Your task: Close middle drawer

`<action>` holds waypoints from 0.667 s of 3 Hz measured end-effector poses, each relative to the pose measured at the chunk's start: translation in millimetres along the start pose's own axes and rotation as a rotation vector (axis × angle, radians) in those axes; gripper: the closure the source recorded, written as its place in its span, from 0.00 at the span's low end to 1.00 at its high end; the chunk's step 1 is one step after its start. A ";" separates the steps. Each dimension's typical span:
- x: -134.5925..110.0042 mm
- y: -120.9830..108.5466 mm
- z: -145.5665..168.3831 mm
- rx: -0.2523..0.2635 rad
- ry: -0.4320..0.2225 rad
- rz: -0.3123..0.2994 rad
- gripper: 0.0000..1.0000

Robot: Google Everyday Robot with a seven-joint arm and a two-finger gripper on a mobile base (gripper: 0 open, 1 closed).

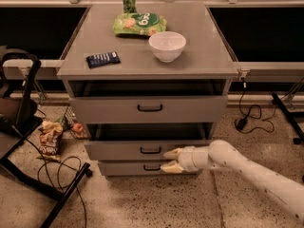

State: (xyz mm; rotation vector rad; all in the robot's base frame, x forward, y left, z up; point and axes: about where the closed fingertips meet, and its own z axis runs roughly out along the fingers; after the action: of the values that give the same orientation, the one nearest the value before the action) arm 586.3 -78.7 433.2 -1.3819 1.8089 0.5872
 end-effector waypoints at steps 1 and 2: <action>6.5 -31.3 28.3 -0.047 0.029 -0.014 0.74; 7.5 -56.2 38.7 -0.034 0.014 -0.026 0.96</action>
Offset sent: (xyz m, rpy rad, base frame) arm 0.1501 -0.0039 -0.0289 0.0013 -0.0718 0.0133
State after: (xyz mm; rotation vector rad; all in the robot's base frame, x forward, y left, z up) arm 650.2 -71.5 409.3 -1.4337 1.7970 0.5977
